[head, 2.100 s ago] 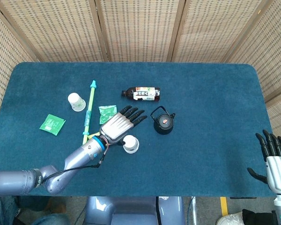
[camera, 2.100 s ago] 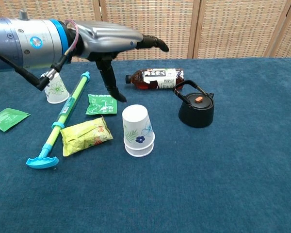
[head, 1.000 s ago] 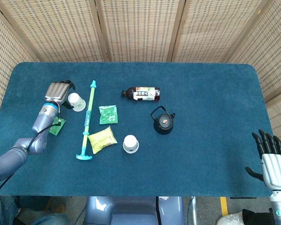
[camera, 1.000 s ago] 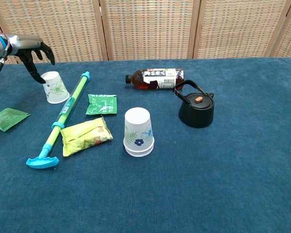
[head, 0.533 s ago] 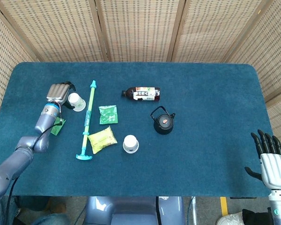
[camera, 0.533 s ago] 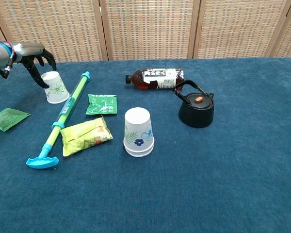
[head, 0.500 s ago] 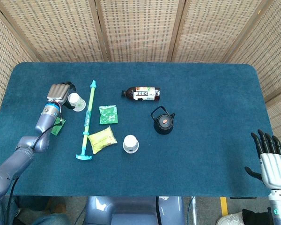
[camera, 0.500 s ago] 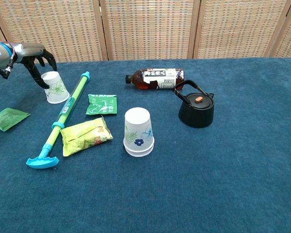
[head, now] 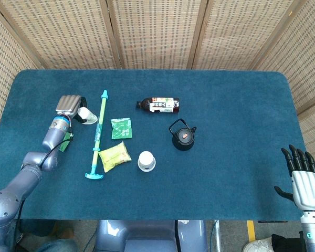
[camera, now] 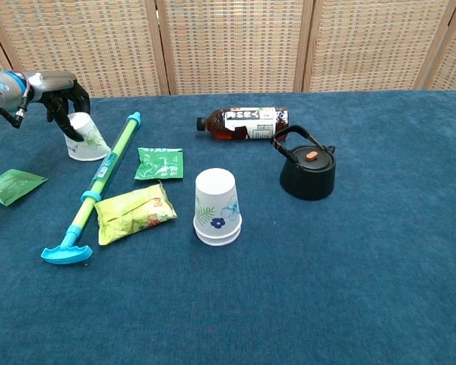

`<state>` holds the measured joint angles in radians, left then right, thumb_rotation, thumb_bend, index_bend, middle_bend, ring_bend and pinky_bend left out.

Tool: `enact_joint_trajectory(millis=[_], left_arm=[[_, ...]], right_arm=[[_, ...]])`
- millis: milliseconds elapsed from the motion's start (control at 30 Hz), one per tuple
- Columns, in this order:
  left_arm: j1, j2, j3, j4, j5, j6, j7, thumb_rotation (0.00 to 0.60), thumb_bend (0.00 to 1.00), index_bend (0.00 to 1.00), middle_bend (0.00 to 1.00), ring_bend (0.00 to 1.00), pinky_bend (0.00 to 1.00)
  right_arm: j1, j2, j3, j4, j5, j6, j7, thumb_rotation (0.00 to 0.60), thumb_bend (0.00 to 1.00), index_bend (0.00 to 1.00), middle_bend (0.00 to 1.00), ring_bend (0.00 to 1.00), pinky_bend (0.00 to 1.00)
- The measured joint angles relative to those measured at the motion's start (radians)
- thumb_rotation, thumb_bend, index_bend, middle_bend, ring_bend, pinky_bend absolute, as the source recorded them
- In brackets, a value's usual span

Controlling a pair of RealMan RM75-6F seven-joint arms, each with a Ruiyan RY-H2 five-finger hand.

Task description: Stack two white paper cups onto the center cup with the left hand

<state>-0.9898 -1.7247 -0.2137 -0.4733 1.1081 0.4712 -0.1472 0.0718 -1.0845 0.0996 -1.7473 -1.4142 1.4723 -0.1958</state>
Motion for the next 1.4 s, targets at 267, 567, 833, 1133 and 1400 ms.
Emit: enact_joint_trajectory(millis=[267,567,833,1133,1400], left_arm=[[0.024,0.107,-0.013,-0.196,0.054,0.104,-0.047,0.600,0.14,0.65,0.50,0.52,0.55],[0.060,0.345,-0.026,-0.750,0.140,0.247,-0.005,0.600,0.12,0.63,0.50,0.52,0.55],[0.058,0.489,-0.013,-1.222,0.210,0.313,0.207,0.600,0.12,0.63,0.49,0.52,0.54],[-0.002,0.487,-0.011,-1.295,0.126,0.308,0.431,0.600,0.12,0.64,0.49,0.52,0.54],[-0.044,0.433,0.006,-1.266,0.013,0.290,0.508,0.600,0.11,0.64,0.49,0.52,0.54]], right_arm=[[-0.008,0.012,-0.007,-0.012,-0.027,0.021,0.019,0.600,0.00,0.00,0.00,0.00,0.00],[-0.016,0.020,-0.016,-0.024,-0.059,0.041,0.026,0.600,0.00,0.00,0.00,0.00,0.00],[-0.019,0.019,-0.020,-0.026,-0.063,0.046,0.019,0.600,0.00,0.00,0.00,0.00,0.00],[-0.028,0.026,-0.015,-0.024,-0.058,0.059,0.036,0.600,0.00,0.00,0.00,0.00,0.00],[-0.026,0.025,-0.016,-0.023,-0.064,0.056,0.038,0.600,0.00,0.00,0.00,0.00,0.00]])
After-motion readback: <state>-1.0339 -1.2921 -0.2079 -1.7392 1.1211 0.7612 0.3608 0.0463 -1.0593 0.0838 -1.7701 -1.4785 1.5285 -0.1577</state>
